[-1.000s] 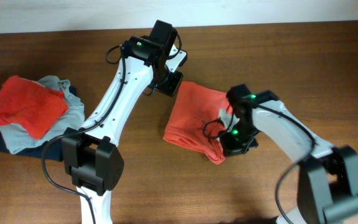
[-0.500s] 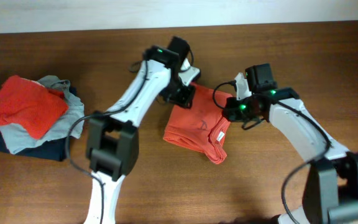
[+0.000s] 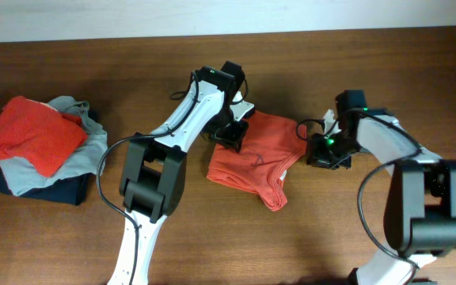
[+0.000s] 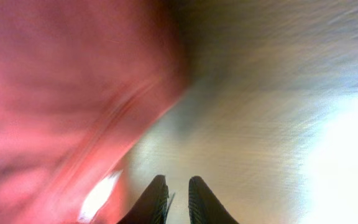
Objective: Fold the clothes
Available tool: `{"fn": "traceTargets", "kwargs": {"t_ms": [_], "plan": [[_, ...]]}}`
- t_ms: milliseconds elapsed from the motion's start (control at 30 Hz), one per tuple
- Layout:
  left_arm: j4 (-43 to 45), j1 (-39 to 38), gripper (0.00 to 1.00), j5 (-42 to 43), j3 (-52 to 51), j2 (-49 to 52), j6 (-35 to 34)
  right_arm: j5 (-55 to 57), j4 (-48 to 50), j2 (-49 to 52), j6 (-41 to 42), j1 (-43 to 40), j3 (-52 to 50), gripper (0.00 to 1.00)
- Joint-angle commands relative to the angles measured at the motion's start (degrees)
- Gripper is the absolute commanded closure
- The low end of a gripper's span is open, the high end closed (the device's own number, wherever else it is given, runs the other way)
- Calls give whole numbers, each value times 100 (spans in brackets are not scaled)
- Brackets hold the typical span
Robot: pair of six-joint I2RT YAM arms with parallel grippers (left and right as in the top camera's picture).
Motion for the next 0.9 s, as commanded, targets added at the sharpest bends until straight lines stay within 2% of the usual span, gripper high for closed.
{"fn": "traceTargets", "kwargs": {"t_ms": [0,67,100,167,300,467,633,800,867], "plan": [[-424,70,64,-212,48,111,39,-1714,-363,-704,-841,162,225,82],[-901,72,64,-219,74,111,2,-1711,-551,-782,-960,389,225,82],[-1027,74,59,-216,74,111,2,-1700,-586,-778,-1049,494,221,82],[-1191,76,56,-251,74,111,13,-1412,-498,-758,-1047,719,151,81],[-1084,76,47,-540,72,111,22,-833,-208,-525,-1047,1244,9,75],[-776,70,45,-518,72,114,20,-17,-214,-153,-1040,1665,7,75],[-750,155,45,-522,72,114,20,914,-197,203,-483,1711,-2,83],[-761,315,45,-522,72,114,20,2339,-199,258,540,1541,-2,84],[-778,374,45,-520,72,114,22,2072,-374,236,608,1357,39,87]]}}
